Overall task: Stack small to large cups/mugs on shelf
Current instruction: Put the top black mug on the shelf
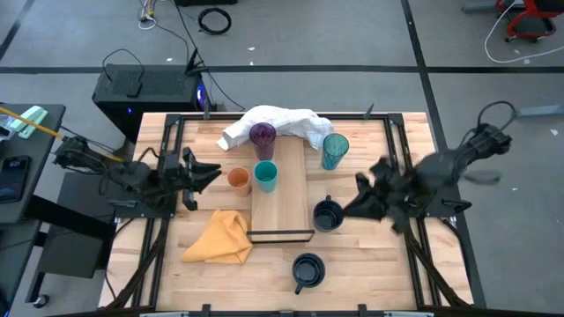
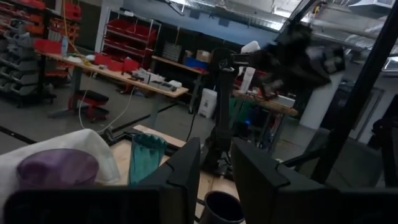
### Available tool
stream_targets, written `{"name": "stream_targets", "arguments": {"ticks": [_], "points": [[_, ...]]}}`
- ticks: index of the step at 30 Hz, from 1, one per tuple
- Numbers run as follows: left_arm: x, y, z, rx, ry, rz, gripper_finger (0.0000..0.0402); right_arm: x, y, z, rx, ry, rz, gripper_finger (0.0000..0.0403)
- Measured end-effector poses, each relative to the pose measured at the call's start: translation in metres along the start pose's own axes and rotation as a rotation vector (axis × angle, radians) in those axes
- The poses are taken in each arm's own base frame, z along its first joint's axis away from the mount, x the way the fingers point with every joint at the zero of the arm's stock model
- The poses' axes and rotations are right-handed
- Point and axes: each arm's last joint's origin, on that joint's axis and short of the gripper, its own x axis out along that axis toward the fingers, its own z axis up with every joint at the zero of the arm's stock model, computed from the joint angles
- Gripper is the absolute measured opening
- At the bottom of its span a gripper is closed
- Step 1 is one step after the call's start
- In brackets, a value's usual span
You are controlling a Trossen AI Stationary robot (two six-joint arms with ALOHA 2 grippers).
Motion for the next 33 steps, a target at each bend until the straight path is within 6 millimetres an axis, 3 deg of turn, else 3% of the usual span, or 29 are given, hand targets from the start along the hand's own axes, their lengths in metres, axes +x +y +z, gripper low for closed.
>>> {"name": "stream_targets", "arguments": {"ticks": [5, 11, 17, 20, 26, 33], "points": [[-0.008, 0.004, 0.005, 0.0, 0.001, -0.049, 0.0102, 0.016, -0.002, -0.039, 0.071, 0.001, -0.163, 0.0052], [-0.01, 0.005, 0.008, 0.009, -0.007, -0.075, 0.0097, 0.005, -0.024, -0.077, 0.138, -0.125, -0.283, 0.0052], [-0.01, 0.005, 0.008, 0.007, -0.007, -0.076, 0.0095, -0.001, -0.033, -0.092, 0.152, -0.348, -0.074, 0.0052], [-0.01, 0.005, 0.008, 0.003, -0.008, -0.076, 0.0096, -0.001, -0.034, -0.103, 0.139, -0.368, -0.022, 0.0052], [-0.01, 0.005, 0.008, -0.003, -0.008, -0.076, 0.0092, -0.005, -0.045, -0.112, 0.079, -0.336, -0.151, 0.0052], [-0.01, 0.005, 0.008, -0.007, -0.009, -0.077, 0.0088, -0.029, -0.067, -0.114, 0.062, -0.26, -0.369, 0.0052]]}}
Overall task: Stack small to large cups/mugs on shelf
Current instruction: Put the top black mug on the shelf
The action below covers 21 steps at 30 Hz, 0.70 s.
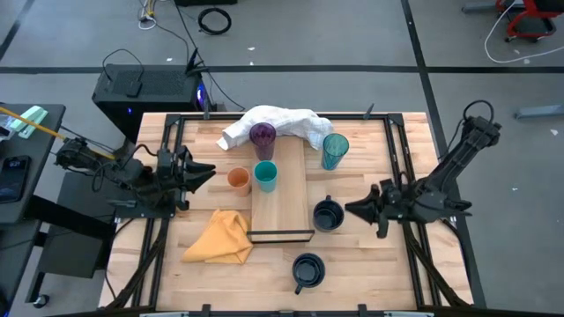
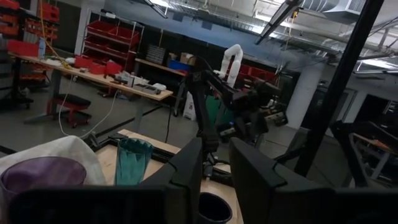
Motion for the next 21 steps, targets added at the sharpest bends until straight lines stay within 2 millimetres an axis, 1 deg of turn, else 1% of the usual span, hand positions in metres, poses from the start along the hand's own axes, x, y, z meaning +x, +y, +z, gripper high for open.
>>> {"name": "stream_targets", "arguments": {"ticks": [7, 10, 13, 16, 19, 21], "points": [[0.0, 0.0, 0.0, -0.007, -0.001, 0.0, 0.0089, -0.021, -0.023, 0.027, -0.033, -0.026, -0.06, 0.0052], [0.0, 0.0, 0.001, -0.013, -0.009, 0.0, 0.0084, -0.029, -0.028, 0.044, -0.045, -0.079, -0.039, 0.0052], [0.0, 0.0, 0.001, -0.028, -0.013, 0.011, 0.0081, -0.035, -0.027, 0.063, -0.075, -0.135, 0.063, 0.0052], [0.0, 0.001, 0.001, -0.033, -0.017, 0.03, 0.008, -0.037, -0.024, 0.08, -0.11, -0.184, 0.218, 0.0052], [0.0, 0.001, 0.001, -0.035, -0.022, 0.058, 0.0082, -0.034, -0.023, 0.091, -0.161, -0.21, 0.368, 0.0052], [0.0, 0.002, 0.001, -0.041, -0.026, 0.075, 0.0084, -0.029, -0.026, 0.097, -0.193, -0.21, 0.415, 0.0052]]}}
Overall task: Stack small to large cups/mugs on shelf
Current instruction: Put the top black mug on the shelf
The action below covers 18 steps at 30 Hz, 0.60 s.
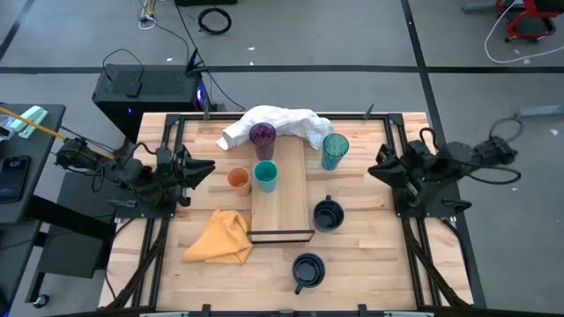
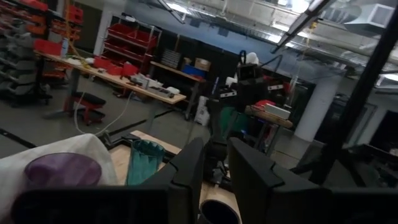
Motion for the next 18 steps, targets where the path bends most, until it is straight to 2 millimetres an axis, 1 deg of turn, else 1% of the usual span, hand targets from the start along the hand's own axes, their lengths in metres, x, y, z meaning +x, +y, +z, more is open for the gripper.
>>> {"name": "stream_targets", "arguments": {"ticks": [5, 9, 13, 15, 18], "points": [[0.0, 0.001, 0.0, -0.014, -0.008, 0.032, 0.0082, 0.006, -0.026, 0.002, -0.023, 0.108, 0.01, 0.0052], [0.0, 0.001, 0.001, -0.017, -0.014, 0.052, 0.0078, 0.001, -0.045, 0.01, -0.012, 0.151, 0.033, 0.0052], [0.0, 0.002, 0.001, -0.01, -0.014, 0.055, 0.0081, -0.004, -0.057, 0.018, 0.007, 0.185, 0.071, 0.0051], [0.0, 0.002, 0.0, -0.008, -0.014, 0.056, 0.0082, -0.004, -0.066, 0.017, 0.032, 0.179, 0.102, 0.0047], [0.0, 0.002, 0.0, -0.005, -0.013, 0.056, 0.008, -0.003, -0.082, 0.006, 0.126, 0.138, 0.189, 0.0034]]}}
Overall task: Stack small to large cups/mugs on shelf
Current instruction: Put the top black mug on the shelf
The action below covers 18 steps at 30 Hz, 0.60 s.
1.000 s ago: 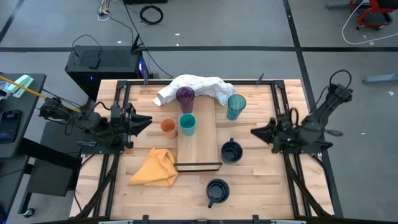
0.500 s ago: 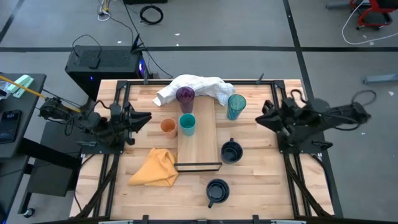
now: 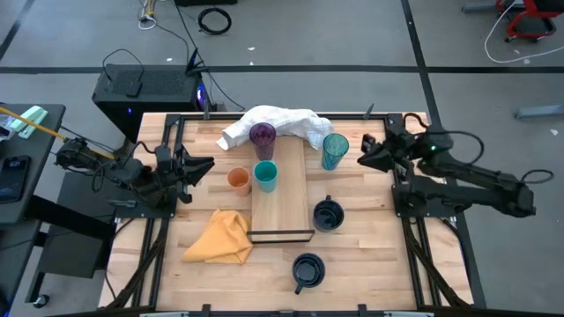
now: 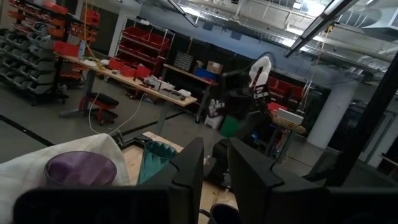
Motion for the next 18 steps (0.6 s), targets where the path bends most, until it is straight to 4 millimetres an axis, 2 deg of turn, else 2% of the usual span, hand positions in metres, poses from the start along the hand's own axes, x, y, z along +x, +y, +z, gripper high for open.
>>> {"name": "stream_targets", "arguments": {"ticks": [4, 8, 13, 18], "points": [[0.0, 0.0, 0.0, 0.0, 0.0, 0.0, 0.0076, -0.003, -0.015, -0.026, 0.109, -0.054, 0.111, 0.0018], [0.0, 0.0, 0.0, 0.0, 0.0, 0.001, 0.0078, -0.004, -0.02, -0.042, 0.138, -0.082, 0.103, 0.0012], [0.0, 0.0, 0.0, 0.001, 0.001, 0.001, 0.0078, 0.002, -0.017, -0.038, 0.055, -0.061, 0.106, 0.0016], [0.0, 0.0, 0.0, 0.013, 0.003, 0.007, 0.0074, 0.007, -0.019, -0.037, -0.046, 0.034, 0.074, 0.0018]]}}
